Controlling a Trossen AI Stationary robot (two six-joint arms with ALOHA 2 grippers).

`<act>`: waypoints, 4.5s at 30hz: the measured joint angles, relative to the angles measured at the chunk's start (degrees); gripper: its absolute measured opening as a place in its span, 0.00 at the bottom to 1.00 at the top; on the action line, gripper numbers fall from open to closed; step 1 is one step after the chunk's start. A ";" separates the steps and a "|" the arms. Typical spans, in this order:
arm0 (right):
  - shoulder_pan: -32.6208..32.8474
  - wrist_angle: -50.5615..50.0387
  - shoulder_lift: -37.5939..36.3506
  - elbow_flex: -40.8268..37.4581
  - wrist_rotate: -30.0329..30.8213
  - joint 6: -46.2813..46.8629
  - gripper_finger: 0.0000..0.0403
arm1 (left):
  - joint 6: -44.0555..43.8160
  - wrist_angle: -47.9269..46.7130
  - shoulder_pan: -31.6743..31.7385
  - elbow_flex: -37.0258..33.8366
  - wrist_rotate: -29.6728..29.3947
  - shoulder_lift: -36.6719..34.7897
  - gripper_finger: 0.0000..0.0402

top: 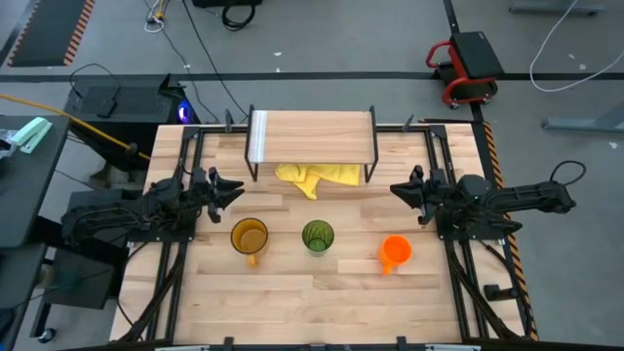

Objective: Stack small to large cups/mugs on shelf
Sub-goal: Put the orange mug on the shelf

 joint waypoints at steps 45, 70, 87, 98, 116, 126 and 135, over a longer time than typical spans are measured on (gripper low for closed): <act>9.81 -57.58 41.23 52.91 4.62 12.17 0.12 | -1.49 -1.75 -0.04 0.00 6.21 -0.01 0.32; 38.83 -73.42 47.54 53.04 26.62 47.11 0.12 | -2.36 -6.18 -0.04 0.00 4.63 0.00 0.32; 39.01 -72.50 51.41 53.00 24.16 51.41 0.12 | -3.47 -8.07 -0.04 0.02 4.25 0.02 0.30; 39.01 -70.79 51.41 53.00 23.12 53.03 0.12 | -3.04 -8.41 -0.06 0.02 4.33 0.01 0.30; 38.99 -70.86 51.39 53.00 23.49 51.37 0.12 | -0.96 -8.59 -0.07 0.02 4.46 0.01 0.30; 38.99 -70.87 51.39 53.00 23.58 51.37 0.12 | -0.87 -8.50 -0.07 0.02 4.48 0.01 0.29; 38.99 -71.05 52.03 53.00 20.04 57.36 0.12 | -1.09 -8.50 -0.06 0.00 4.48 0.01 0.31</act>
